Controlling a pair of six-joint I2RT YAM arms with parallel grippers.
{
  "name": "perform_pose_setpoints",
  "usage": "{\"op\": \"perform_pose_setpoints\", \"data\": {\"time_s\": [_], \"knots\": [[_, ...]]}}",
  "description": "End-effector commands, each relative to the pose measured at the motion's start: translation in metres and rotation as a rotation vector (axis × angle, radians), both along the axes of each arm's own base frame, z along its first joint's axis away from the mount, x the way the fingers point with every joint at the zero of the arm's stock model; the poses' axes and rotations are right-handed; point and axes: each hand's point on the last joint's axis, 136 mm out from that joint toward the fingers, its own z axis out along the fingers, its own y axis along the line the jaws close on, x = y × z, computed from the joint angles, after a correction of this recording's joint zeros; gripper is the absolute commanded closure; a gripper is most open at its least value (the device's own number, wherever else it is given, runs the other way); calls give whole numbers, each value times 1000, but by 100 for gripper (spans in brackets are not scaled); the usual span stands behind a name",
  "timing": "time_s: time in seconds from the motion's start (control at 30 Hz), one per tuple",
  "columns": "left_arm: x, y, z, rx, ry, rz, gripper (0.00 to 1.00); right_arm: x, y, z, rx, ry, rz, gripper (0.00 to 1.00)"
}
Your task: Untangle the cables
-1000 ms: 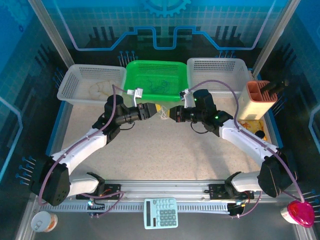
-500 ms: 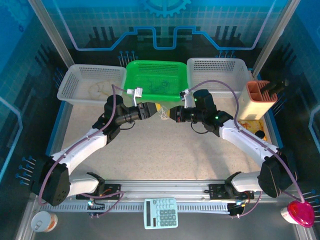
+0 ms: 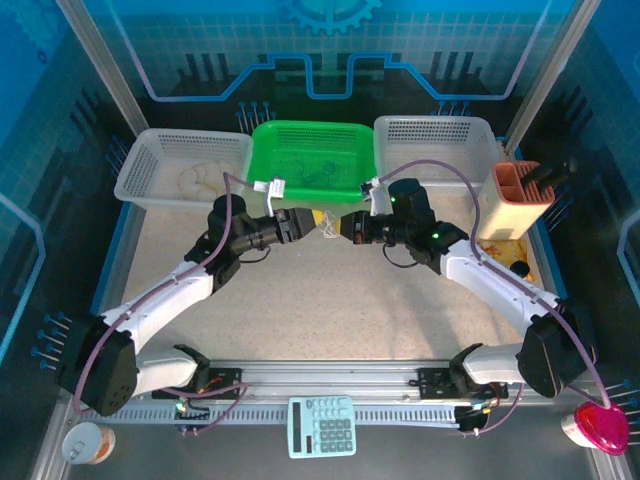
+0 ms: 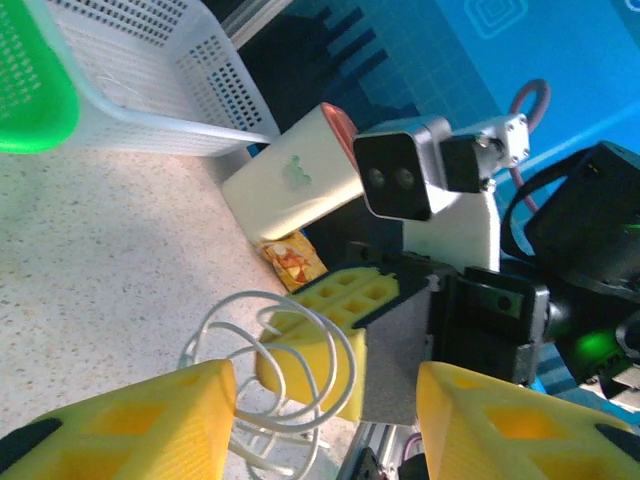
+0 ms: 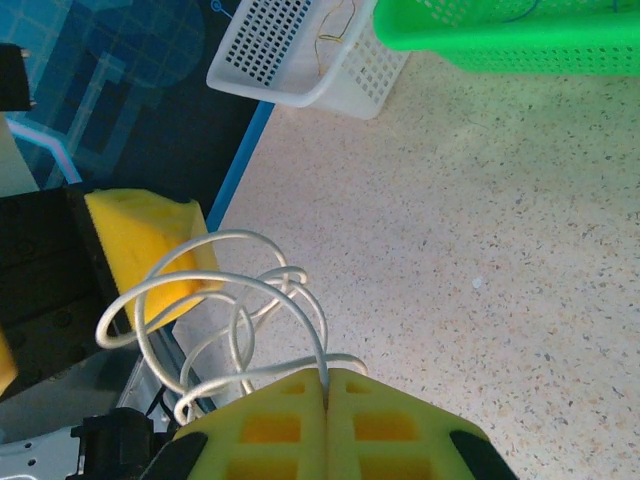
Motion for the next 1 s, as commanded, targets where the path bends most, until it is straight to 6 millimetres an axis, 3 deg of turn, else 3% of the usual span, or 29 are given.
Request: {"op": "perform_pose_setpoints", "data": {"time_s": [0.0,0.43,0.77,0.87,0.9,0.97], "knots": [[-8,-9,8,-21,-50,-45,46,-2,-3,8,17,-18,3,100],[0,-4,-10,42,-26,19,51,-3,-5,11,20,-24,0,100],[3,0,-23,93,-11,47,81,-4,-4,18,37,-30,5,100],[5,-1,-22,95,-12,49,91,-5,-4,21,44,-35,9,100],[6,0,-21,94,-14,54,99,-5,-4,21,41,-35,6,100],[7,1,-16,88,-23,67,100,-5,-7,20,32,-37,2,100]]}}
